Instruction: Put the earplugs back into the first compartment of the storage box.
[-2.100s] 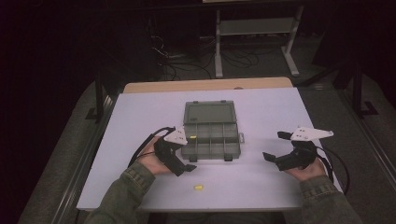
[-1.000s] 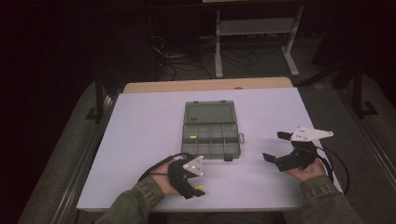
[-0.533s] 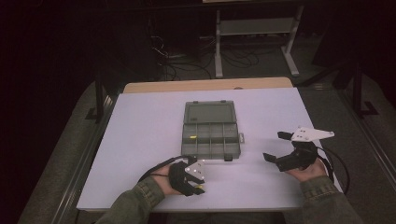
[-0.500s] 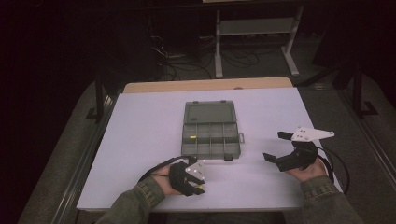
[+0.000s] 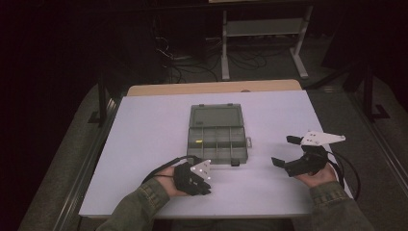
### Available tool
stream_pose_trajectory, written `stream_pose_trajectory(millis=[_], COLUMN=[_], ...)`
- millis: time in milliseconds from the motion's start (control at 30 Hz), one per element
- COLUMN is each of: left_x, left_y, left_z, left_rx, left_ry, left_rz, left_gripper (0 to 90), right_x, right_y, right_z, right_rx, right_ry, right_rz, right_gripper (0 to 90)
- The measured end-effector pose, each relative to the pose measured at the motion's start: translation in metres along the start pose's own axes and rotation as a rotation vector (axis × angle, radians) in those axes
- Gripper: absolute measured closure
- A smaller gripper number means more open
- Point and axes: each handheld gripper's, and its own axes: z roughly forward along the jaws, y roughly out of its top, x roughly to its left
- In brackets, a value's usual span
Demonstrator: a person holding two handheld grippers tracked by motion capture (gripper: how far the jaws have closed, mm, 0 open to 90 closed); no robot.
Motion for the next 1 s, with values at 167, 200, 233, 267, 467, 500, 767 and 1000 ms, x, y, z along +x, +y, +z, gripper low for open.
stream_pose_trajectory(millis=[167, 200, 233, 267, 467, 500, 767, 1000], left_x=[0.002, 0.002, 0.003, 0.004, 0.016, 0.018, 0.033, 0.052], left_y=[0.002, 0.004, 0.005, 0.006, 0.014, 0.015, 0.027, 0.026], left_z=[-0.015, -0.019, -0.022, -0.026, -0.047, -0.049, -0.072, -0.085], left_rx=[-0.023, -0.026, -0.032, -0.034, -0.065, -0.059, -0.045, -0.068], left_ry=[0.022, 0.025, 0.03, 0.037, 0.066, 0.07, 0.12, 0.17], left_rz=[0.004, 0.007, 0.009, 0.012, 0.013, 0.016, 0.026, -0.014], left_gripper=[80.5, 80.5, 80.5, 80.5, 80.5, 80.5, 80.8, 81.0], right_x=[0.0, 0.0, 0.0, 0.0, 0.0, 0.0, 0.0, -0.001], right_y=[0.0, 0.0, 0.0, 0.0, 0.0, 0.0, 0.0, 0.0], right_z=[0.0, 0.0, 0.0, 0.0, 0.0, 0.0, 0.0, 0.0], right_rx=[0.002, 0.002, 0.003, 0.003, -0.002, -0.002, 0.003, 0.002], right_ry=[-0.001, -0.001, -0.001, -0.002, -0.004, -0.004, -0.002, -0.001], right_rz=[0.0, -0.001, 0.0, 0.001, 0.002, 0.004, 0.004, 0.002], right_gripper=[0.0, 0.0, 0.0, 0.0, 0.0, 0.0, 0.0, 0.0])
